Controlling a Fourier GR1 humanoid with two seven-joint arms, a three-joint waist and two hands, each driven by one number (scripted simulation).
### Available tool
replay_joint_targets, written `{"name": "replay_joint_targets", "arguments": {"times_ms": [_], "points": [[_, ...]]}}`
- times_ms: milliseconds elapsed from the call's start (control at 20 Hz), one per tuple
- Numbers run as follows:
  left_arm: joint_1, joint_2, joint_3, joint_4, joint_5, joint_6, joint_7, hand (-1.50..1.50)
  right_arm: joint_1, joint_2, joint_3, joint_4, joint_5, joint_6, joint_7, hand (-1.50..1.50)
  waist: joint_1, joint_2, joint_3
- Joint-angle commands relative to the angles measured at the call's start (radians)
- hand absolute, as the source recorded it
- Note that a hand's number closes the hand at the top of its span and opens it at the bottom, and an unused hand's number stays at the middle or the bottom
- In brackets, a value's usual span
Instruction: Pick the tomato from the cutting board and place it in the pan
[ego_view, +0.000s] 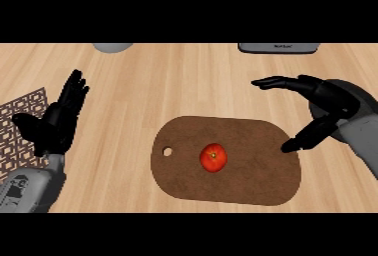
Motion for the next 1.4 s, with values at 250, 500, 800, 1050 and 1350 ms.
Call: {"name": "replay_joint_targets", "arguments": {"times_ms": [250,500,800,1050,1350], "points": [[-0.014,-0.024,-0.001,0.006,-0.024,0.007,0.024,0.00,-0.272,-0.120,0.024,-0.008,0.133,0.185,0.121,-1.50,-0.005,-0.005,-0.002],[0.008,-0.058,0.001,0.008,-0.049,0.018,0.009,0.00,-0.314,-0.026,0.005,-0.107,0.166,0.160,0.235,-1.50,-0.014,-0.007,-0.002],[0.001,-0.015,0.058,-0.015,-0.045,-0.034,0.042,0.00,-0.301,0.048,-0.034,-0.195,0.161,0.243,0.373,-1.50,-0.017,-0.008,-0.002],[0.022,-0.036,0.074,0.024,-0.039,-0.047,-0.001,0.00,-0.207,0.131,0.031,-0.329,0.130,0.286,0.454,-1.50,-0.027,-0.010,-0.002],[0.012,-0.043,0.090,-0.006,-0.059,-0.068,0.030,0.00,-0.170,0.163,-0.005,-0.393,0.193,0.343,0.557,-1.50,-0.022,-0.009,-0.002]]}}
